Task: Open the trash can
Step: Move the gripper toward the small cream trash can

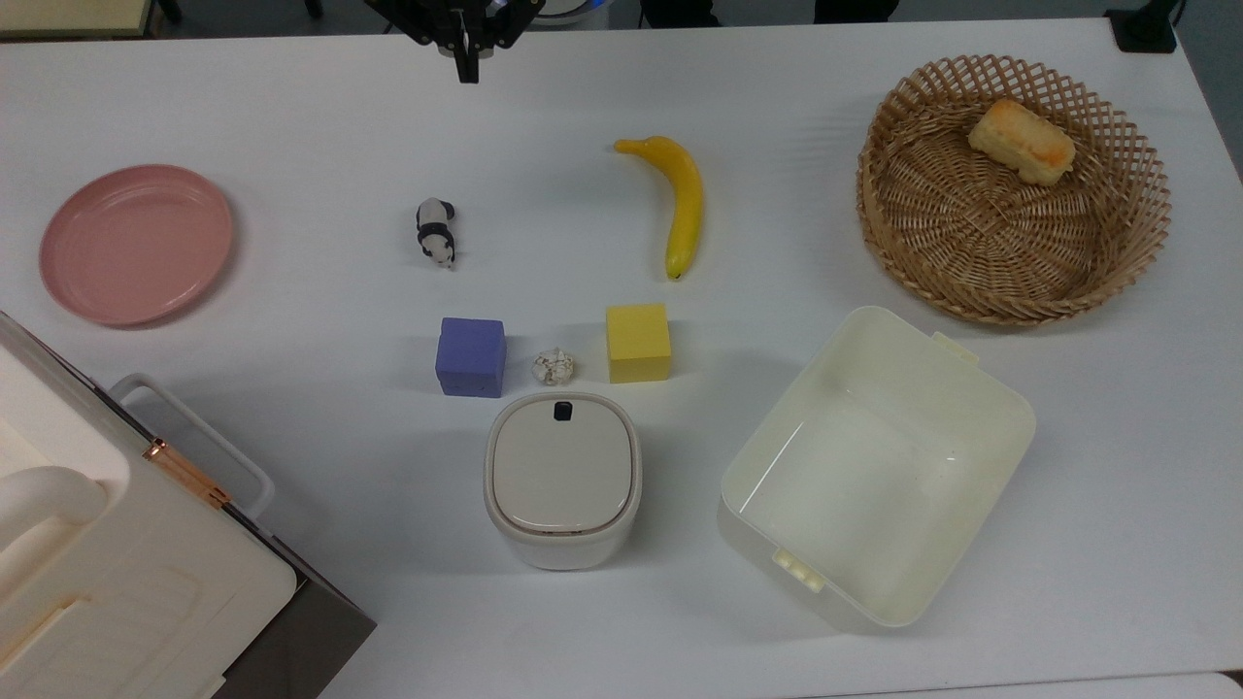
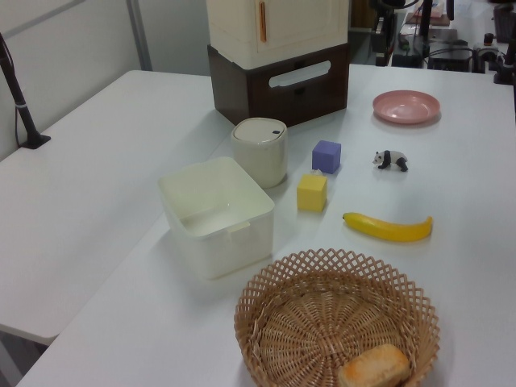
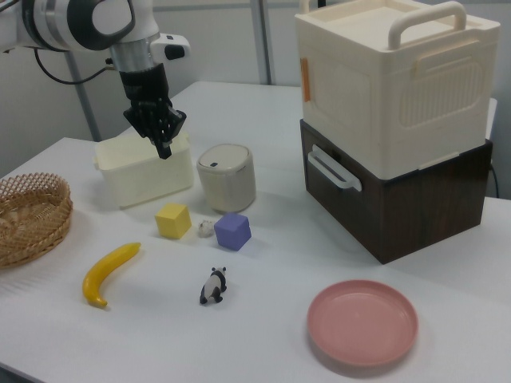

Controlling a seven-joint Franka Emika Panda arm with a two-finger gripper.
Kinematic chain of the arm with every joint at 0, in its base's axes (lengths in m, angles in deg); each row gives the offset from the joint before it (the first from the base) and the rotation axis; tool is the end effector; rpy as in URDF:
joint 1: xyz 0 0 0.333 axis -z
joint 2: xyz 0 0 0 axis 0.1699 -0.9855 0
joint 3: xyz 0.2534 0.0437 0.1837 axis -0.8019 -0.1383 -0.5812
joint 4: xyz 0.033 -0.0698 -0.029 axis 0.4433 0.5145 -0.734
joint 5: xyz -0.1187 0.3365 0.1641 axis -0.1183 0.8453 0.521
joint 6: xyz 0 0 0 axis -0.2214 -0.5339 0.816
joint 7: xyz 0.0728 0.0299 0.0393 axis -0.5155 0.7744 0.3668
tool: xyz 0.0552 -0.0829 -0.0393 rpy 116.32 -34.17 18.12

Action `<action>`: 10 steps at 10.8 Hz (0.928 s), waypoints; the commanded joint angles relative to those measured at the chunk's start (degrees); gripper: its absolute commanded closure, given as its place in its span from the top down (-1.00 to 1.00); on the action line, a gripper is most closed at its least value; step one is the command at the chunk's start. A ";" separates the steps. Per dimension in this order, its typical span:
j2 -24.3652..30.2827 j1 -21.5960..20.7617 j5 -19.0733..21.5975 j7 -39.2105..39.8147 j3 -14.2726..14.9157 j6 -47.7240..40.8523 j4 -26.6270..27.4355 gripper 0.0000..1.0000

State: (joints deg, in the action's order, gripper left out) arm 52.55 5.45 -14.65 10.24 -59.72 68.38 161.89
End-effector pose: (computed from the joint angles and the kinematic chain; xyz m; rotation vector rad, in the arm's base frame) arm 0.5694 -0.0046 0.6039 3.1206 0.0405 0.0148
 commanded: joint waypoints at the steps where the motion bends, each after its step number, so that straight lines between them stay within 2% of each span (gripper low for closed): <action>1: 0.07 0.03 1.10 2.32 0.12 1.07 0.38 -1.00; 4: -2.03 -0.23 1.36 2.77 0.03 7.65 0.38 -1.00; 10: -8.62 -0.58 2.50 2.07 -0.49 27.67 0.38 -1.00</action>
State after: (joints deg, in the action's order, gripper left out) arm 45.34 5.02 -14.54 11.59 -60.19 90.25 162.08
